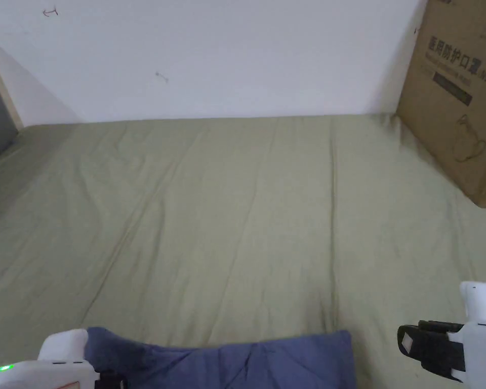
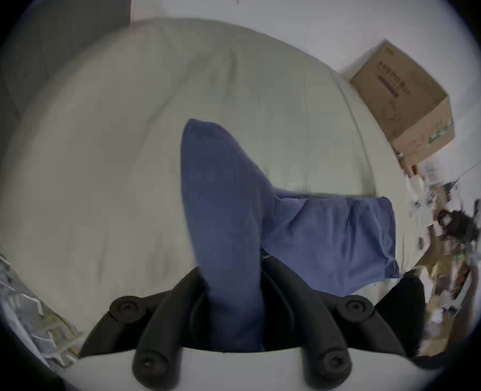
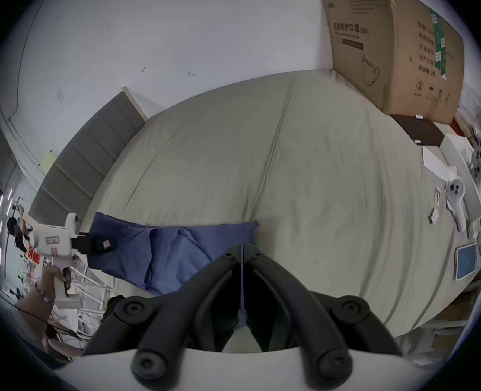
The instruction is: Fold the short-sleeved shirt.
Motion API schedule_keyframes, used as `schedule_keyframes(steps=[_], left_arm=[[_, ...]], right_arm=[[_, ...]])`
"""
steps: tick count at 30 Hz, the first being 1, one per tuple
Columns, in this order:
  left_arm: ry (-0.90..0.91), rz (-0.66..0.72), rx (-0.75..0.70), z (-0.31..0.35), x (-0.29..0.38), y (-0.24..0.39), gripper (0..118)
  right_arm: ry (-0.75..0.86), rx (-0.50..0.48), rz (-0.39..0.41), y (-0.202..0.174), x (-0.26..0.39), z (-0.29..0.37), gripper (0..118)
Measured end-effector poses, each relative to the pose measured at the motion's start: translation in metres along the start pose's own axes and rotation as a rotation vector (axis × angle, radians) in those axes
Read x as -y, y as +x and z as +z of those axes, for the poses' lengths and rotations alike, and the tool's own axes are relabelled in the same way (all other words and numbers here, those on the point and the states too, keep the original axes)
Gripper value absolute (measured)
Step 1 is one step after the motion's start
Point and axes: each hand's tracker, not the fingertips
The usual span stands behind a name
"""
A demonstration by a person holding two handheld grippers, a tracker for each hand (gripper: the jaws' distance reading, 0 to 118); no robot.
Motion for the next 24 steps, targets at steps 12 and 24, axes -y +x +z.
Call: schedule_keyframes(steps=[12,24], left_arm=[[-0.168,-0.029,0.459,-0.063,-0.014,0.157,10],[-0.259,0.009,0.675,-0.086,-0.017,0.199,116]], right_arm=[[0.041,-0.021,-0.05,0.028,0.01,0.032,1],[0.068,0.023,-0.144,0.06,0.012,0.05,1]])
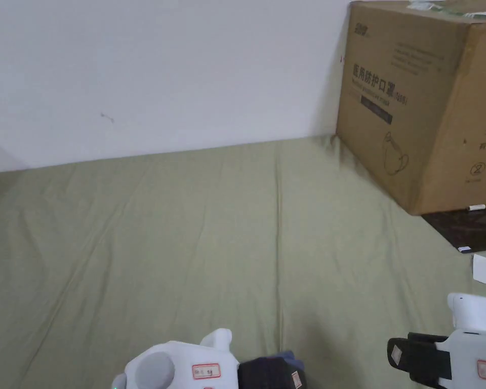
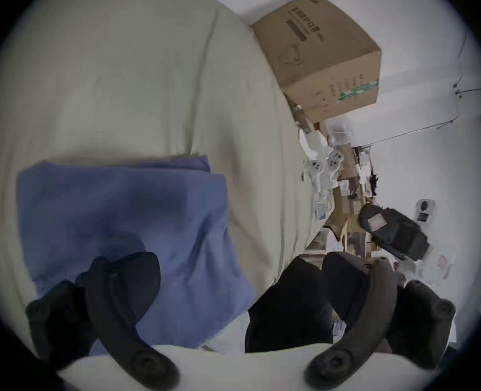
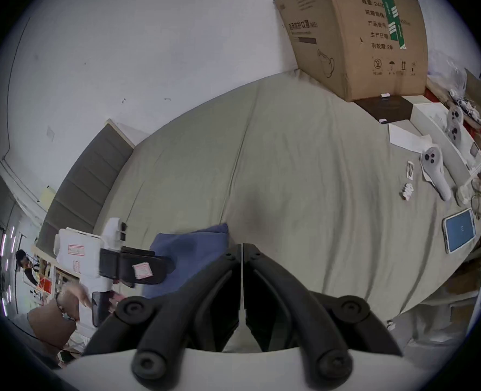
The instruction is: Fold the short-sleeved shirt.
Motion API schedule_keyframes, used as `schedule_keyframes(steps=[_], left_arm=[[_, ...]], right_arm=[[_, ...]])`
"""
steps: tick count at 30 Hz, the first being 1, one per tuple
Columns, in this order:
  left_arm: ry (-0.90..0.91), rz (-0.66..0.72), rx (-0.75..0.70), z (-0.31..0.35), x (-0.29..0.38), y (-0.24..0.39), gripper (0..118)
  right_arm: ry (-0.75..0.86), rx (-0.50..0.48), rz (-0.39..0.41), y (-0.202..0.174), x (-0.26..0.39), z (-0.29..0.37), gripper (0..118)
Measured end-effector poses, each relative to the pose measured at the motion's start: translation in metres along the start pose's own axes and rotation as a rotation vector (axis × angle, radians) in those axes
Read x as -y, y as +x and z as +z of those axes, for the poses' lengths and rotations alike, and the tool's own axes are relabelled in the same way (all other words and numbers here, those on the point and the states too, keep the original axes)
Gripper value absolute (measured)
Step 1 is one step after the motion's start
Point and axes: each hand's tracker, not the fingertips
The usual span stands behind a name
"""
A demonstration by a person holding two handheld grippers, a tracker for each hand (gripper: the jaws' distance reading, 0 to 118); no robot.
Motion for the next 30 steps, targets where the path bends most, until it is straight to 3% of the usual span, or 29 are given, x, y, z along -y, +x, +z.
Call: schedule_keyframes(steps=[2,3,4,6,9,13,16,18,21,24,28,30], left_arm=[[0.043,-0.105,-0.162,0.019,0.001,0.009,115],[0.063,-0.183,-0.238,0.026,0.002,0.013,104],[0.069,-0.238,-0.282,0.03,0.002,0.016,82],[0.06,-0.275,-0.315,0.026,0.003,0.02,0],[0.005,-0.192,-0.179,0.005,-0.004,0.016,0],[-0.105,-0.176,-0.194,-0.043,0.004,0.019,0],[-0.226,-0.153,-0.286,-0.082,0.014,0.008,0],[-0.21,-0.138,-0.25,-0.095,0.018,0.004,0],[-0.221,-0.011,-0.126,-0.098,0.017,0.006,0],[-0.224,-0.104,-0.082,-0.094,0.024,0.022,0],[-0.06,-0.119,0.054,-0.053,0.027,0.044,0],[0.07,-0.169,0.049,-0.017,0.023,0.053,0]], right_arm=[[0.007,0.007,0.015,-0.001,-0.001,0.001,1],[0.021,0.012,0.019,-0.002,-0.001,0.002,1],[0.038,0.027,0.021,-0.003,-0.002,0.003,1],[0.044,0.036,0.024,-0.003,-0.004,0.005,1],[0.045,0.024,0.024,0.001,-0.006,0.009,1],[0.048,0.037,0.024,0.008,-0.006,0.013,1],[0.049,0.045,0.01,0.013,-0.005,0.016,1],[0.052,0.079,0.03,0.014,-0.003,0.016,1],[0.053,0.091,0.042,0.013,-0.001,0.018,1],[0.051,0.062,0.011,0.014,0.002,0.019,1],[0.062,0.061,0.018,0.008,0.002,0.025,1],[0.084,0.036,0.015,0.004,-0.001,0.031,1]])
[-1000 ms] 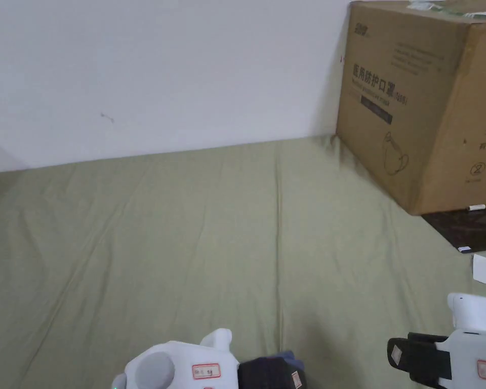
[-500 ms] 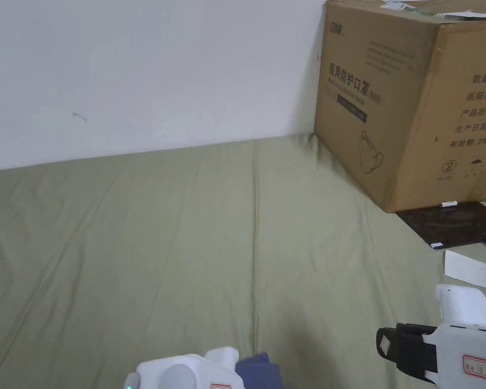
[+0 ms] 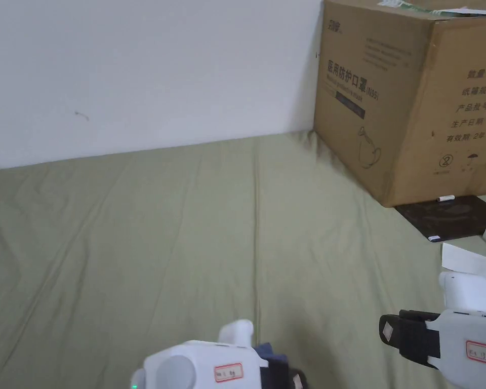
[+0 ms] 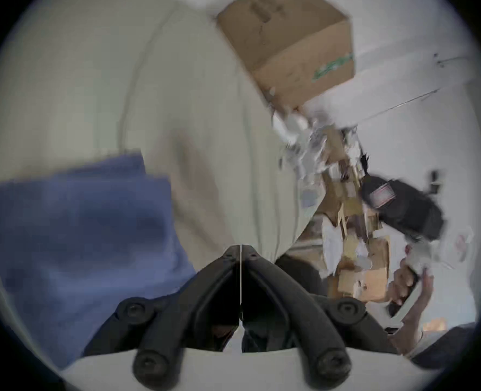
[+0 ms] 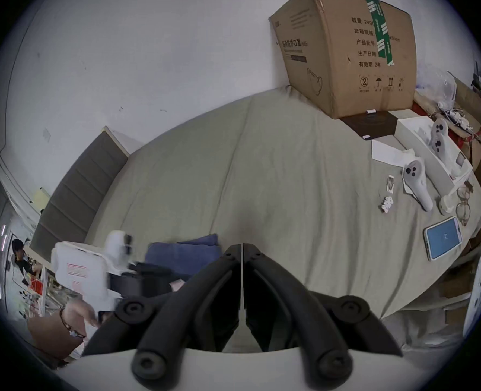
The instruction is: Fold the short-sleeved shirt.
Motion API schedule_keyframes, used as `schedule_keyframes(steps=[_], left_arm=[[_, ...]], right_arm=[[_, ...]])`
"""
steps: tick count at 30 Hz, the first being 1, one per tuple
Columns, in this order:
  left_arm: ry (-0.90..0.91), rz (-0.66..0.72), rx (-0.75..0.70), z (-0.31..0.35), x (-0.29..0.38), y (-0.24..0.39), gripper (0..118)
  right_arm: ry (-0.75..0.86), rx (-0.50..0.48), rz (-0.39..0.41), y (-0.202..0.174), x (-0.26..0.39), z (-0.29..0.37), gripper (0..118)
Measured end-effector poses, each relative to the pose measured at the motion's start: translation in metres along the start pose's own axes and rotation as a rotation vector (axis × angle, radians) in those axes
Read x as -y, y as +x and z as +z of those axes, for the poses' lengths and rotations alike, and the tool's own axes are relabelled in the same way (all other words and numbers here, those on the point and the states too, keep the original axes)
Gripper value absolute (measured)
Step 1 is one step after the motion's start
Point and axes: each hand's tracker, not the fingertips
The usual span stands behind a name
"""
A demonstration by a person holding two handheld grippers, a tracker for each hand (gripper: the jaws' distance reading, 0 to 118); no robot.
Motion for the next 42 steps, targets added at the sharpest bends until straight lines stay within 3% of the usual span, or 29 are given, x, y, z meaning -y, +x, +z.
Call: schedule_keyframes(steps=[4,7,11,13,18,21,23,27,30,32,35,36,37,40,42], left_arm=[[0.224,-0.086,-0.128,0.087,-0.005,0.001,0],[0.292,-0.053,-0.205,0.135,0.003,-0.015,0],[0.331,-0.005,-0.3,0.176,0.027,-0.038,0],[0.342,0.045,-0.332,0.187,0.042,-0.051,0],[0.338,0.207,-0.322,0.194,0.071,-0.087,0],[0.277,0.241,-0.284,0.187,0.076,-0.104,0],[0.237,0.24,-0.285,0.178,0.075,-0.111,0],[0.212,0.251,-0.242,0.159,0.073,-0.131,0],[0.208,0.337,-0.031,0.141,0.068,-0.155,3],[0.198,0.381,0.001,0.13,0.064,-0.168,15],[0.203,0.378,0.025,0.114,0.061,-0.181,99],[0.209,0.389,0.078,0.108,0.061,-0.186,118],[0.269,0.405,0.129,0.112,0.061,-0.191,117],[0.195,0.532,0.283,0.082,0.063,-0.213,118],[0.159,0.538,0.369,0.061,0.063,-0.217,118]], right_arm=[[0.026,-0.048,0.008,-0.011,-0.008,0.005,1],[0.008,-0.143,0.01,-0.021,-0.008,-0.007,1],[-0.149,-0.343,-0.012,-0.037,0.005,-0.05,1],[-0.301,-0.39,0.002,-0.047,0.015,-0.083,1],[-0.575,-0.363,0.038,-0.055,0.057,-0.158,1],[-0.599,-0.243,0.126,-0.049,0.071,-0.175,1],[-0.588,-0.225,0.181,-0.044,0.073,-0.175,1],[-0.594,-0.224,0.168,-0.036,0.074,-0.176,1],[-0.611,-0.212,0.131,-0.026,0.073,-0.182,1],[-0.62,-0.218,0.104,-0.022,0.072,-0.186,1],[-0.628,-0.226,0.098,-0.018,0.073,-0.191,1],[-0.631,-0.238,0.1,-0.016,0.074,-0.193,1],[-0.63,-0.253,0.099,-0.013,0.074,-0.193,1],[-0.642,-0.279,0.057,-0.006,0.072,-0.195,1],[-0.647,-0.282,0.051,-0.006,0.072,-0.196,1]])
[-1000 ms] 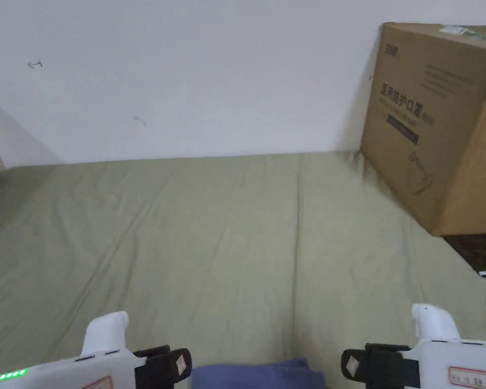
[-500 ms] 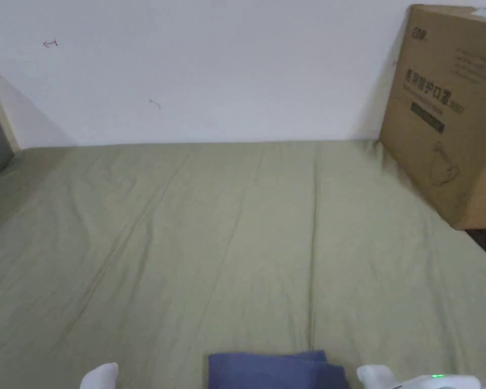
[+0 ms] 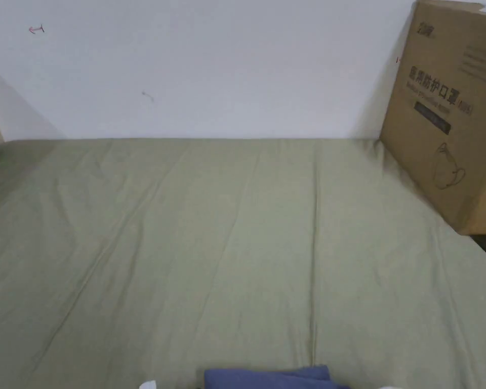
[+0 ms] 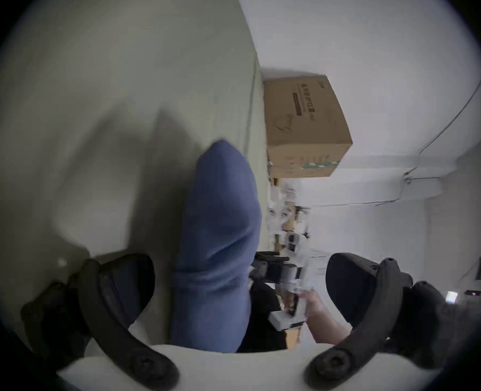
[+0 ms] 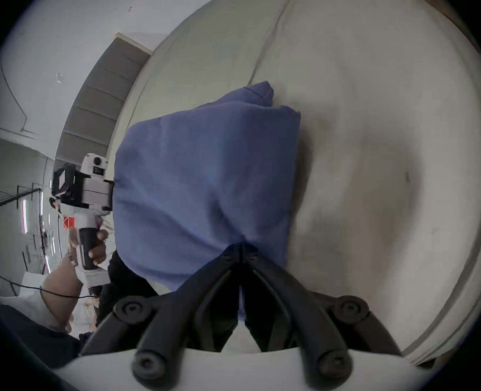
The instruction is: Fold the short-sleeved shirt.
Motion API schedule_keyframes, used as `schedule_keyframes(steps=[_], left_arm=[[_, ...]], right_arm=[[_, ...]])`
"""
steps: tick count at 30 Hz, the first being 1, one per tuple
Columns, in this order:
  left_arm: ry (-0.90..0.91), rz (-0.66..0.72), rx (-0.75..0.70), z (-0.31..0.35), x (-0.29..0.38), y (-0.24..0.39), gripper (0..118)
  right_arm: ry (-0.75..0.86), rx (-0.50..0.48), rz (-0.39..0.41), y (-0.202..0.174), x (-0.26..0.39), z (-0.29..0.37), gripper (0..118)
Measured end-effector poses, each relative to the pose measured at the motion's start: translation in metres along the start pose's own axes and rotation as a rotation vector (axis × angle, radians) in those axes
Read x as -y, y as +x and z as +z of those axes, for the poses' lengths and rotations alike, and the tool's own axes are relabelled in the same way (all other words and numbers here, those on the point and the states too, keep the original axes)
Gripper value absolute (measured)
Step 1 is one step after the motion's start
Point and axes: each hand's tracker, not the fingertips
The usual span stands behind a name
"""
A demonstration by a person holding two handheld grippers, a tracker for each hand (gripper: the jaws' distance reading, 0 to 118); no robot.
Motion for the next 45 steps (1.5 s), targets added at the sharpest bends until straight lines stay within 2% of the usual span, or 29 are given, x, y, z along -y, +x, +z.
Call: schedule_keyframes(steps=[3,5,8,9,10,11,12,13,14,15,17,20,21,22,25,30,33,37,39,44,45], left_arm=[[-0.043,-0.014,0.068,-0.029,-0.007,-0.006,118],[-0.077,-0.014,0.068,-0.044,-0.004,0.0,118],[-0.091,-0.113,0.016,-0.051,0.001,0.006,117],[-0.091,-0.142,-0.004,-0.05,-0.001,0.007,110],[-0.073,-0.16,-0.044,-0.049,0.0,0.01,96],[-0.047,-0.187,-0.101,-0.048,0.001,0.012,66],[-0.02,-0.229,-0.206,-0.048,0.001,0.013,28],[-0.001,-0.256,-0.327,-0.048,0.002,0.011,27],[-0.026,-0.211,-0.279,-0.05,0.003,0.003,27],[0.007,-0.157,-0.164,-0.043,0.002,0.001,27],[-0.009,-0.205,-0.229,-0.047,0.004,0.006,26],[0.005,-0.157,-0.291,-0.046,0.005,0.024,26],[0.006,-0.2,-0.323,-0.045,0.008,0.036,26],[0.012,-0.247,-0.329,-0.041,0.01,0.047,25],[0.026,-0.275,-0.285,-0.017,0.014,0.073,24],[0.103,-0.293,-0.293,0.065,-0.009,0.098,24],[0.148,-0.339,-0.423,0.129,-0.037,0.105,24],[0.155,-0.395,-0.644,0.198,-0.07,0.116,24],[0.154,-0.427,-0.749,0.226,-0.086,0.121,24],[0.058,-0.636,-1.072,0.251,-0.112,0.129,24],[0.032,-0.642,-1.131,0.251,-0.119,0.125,24]], right_arm=[[-0.007,0.002,0.001,-0.002,-0.001,-0.001,1],[-0.009,0.006,0.0,-0.002,-0.001,-0.001,1],[-0.005,0.002,-0.01,-0.002,0.0,-0.001,1],[-0.003,-0.003,-0.019,-0.001,0.0,0.0,1],[-0.001,-0.006,-0.025,0.0,0.001,-0.001,1],[0.002,-0.01,-0.029,0.002,0.001,-0.001,1],[0.006,-0.018,-0.038,0.004,0.002,-0.001,1],[0.009,-0.024,-0.047,0.005,0.003,0.0,1],[0.021,-0.048,-0.067,0.007,0.003,0.0,1],[0.019,-0.041,-0.079,0.008,0.004,-0.001,1],[0.028,-0.047,-0.116,0.007,0.005,0.0,1],[0.105,-0.04,-0.204,0.0,0.008,0.014,1],[0.136,-0.029,-0.218,-0.004,0.009,0.021,1],[0.159,-0.021,-0.223,-0.007,0.01,0.028,1],[0.207,-0.043,-0.232,-0.019,0.01,0.051,1],[0.273,-0.067,-0.198,-0.045,0.01,0.081,1],[0.275,-0.12,-0.161,-0.053,0.011,0.086,1],[0.252,-0.017,-0.095,-0.062,0.013,0.082,1],[0.246,-0.005,-0.089,-0.068,0.015,0.079,1],[0.231,0.014,-0.105,-0.08,0.015,0.071,1],[0.23,0.027,-0.102,-0.083,0.014,0.07,1]])
